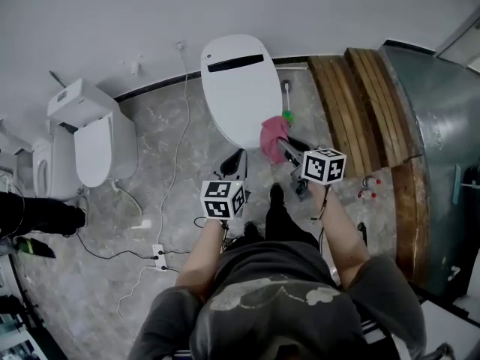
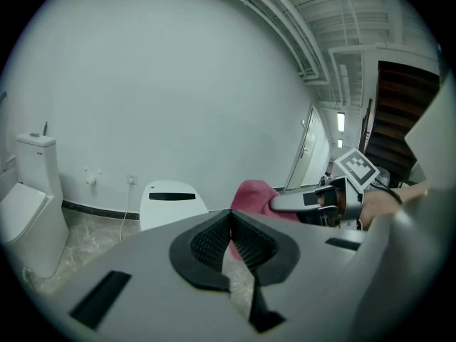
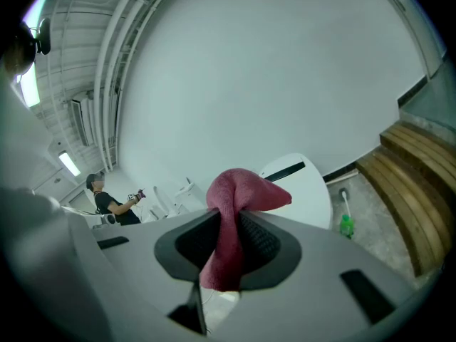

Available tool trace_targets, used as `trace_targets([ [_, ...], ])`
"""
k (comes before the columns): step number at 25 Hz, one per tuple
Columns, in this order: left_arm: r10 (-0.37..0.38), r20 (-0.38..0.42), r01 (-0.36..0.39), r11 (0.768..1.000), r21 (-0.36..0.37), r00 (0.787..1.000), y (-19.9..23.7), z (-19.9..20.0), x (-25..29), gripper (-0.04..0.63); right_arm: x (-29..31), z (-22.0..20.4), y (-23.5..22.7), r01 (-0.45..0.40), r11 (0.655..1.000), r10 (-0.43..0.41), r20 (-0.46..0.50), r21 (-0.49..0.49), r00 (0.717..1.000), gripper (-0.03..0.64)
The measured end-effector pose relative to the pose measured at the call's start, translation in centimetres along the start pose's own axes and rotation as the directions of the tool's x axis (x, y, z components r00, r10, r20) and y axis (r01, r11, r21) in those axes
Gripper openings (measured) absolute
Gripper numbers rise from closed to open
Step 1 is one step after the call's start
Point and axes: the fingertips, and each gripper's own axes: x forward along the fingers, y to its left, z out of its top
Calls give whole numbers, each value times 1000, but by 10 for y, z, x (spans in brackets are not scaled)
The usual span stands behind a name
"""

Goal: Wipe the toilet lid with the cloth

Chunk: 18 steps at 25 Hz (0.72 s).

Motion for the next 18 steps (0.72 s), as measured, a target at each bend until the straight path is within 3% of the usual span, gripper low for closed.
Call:
trace_targets([
  [11, -7, 37, 6, 1000, 28, 999, -11, 4, -40, 9, -29, -20, 28, -17, 995, 14, -31, -97, 999, 77],
  [18, -20, 47, 18, 999, 37, 999, -30, 1, -47, 9, -55, -29, 24, -1, 995, -1, -25, -103, 1000, 77],
])
